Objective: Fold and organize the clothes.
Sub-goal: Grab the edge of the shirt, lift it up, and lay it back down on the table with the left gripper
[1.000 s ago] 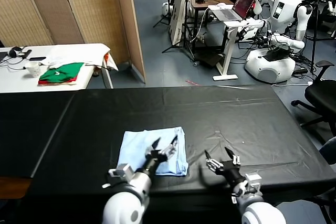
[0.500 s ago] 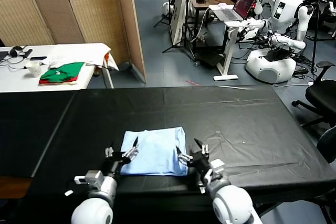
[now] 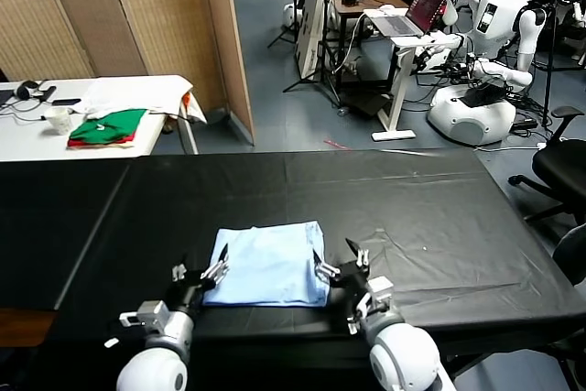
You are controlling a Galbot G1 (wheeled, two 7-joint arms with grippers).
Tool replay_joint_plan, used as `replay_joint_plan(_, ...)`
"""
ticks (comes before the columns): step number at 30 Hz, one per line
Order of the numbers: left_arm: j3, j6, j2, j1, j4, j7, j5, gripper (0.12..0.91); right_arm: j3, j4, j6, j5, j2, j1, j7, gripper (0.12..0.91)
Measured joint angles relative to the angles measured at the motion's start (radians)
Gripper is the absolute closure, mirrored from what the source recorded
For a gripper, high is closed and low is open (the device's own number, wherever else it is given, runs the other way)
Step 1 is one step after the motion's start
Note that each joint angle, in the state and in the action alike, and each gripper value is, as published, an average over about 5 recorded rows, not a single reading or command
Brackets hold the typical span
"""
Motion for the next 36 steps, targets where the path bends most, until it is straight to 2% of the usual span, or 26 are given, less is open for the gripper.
replay_joint_plan(5,-0.010,0.025,-0.002,-0.003,0.009,0.002,-0.097,0.123,0.041,0.039,0.010,0.017,-0.008,-0.036,-0.004,0.118)
replay_joint_plan(11,-0.027,0.047,-0.001,-0.001,0.009,0.008,-0.202,0.125,0.047,0.058,0.015,0.015,0.003,-0.049,-0.006,0.118)
replay_joint_plan(14,-0.034,0.055,0.000,0.000,0.014,0.008,-0.242,0.154,0.047,0.063,0.016,0.014,0.008,-0.051,-0.007,0.118)
replay_joint_plan(19,-0.036,0.057,0.000,0.002,0.031,0.013,-0.252,0.372,0.052,0.067,0.017,0.013,0.008,-0.056,-0.009,0.118)
replay_joint_plan(23,-0.034,0.067,-0.003,0.000,0.037,0.012,-0.262,0.494,0.057,0.073,0.018,0.013,0.009,-0.058,-0.010,0.118)
replay_joint_plan(26,-0.035,0.089,-0.002,-0.001,0.029,0.009,-0.295,0.649,0.062,0.078,0.019,0.013,0.010,-0.061,-0.010,0.118)
replay_joint_plan(28,-0.036,0.103,0.000,-0.001,0.018,0.005,-0.317,0.779,0.064,0.078,0.021,0.013,0.011,-0.065,-0.010,0.118)
replay_joint_plan(29,-0.036,0.107,0.003,-0.002,0.013,-0.001,-0.321,0.815,0.064,0.076,0.022,0.012,0.011,-0.067,-0.010,0.118)
replay_joint_plan(31,-0.037,0.114,0.009,-0.003,0.001,-0.016,-0.308,0.861,0.065,0.075,0.024,0.010,0.014,-0.072,-0.010,0.118)
replay_joint_plan(36,-0.054,0.110,0.043,0.005,-0.031,-0.053,-0.184,0.860,0.079,0.086,0.024,0.008,0.015,-0.092,-0.010,0.118)
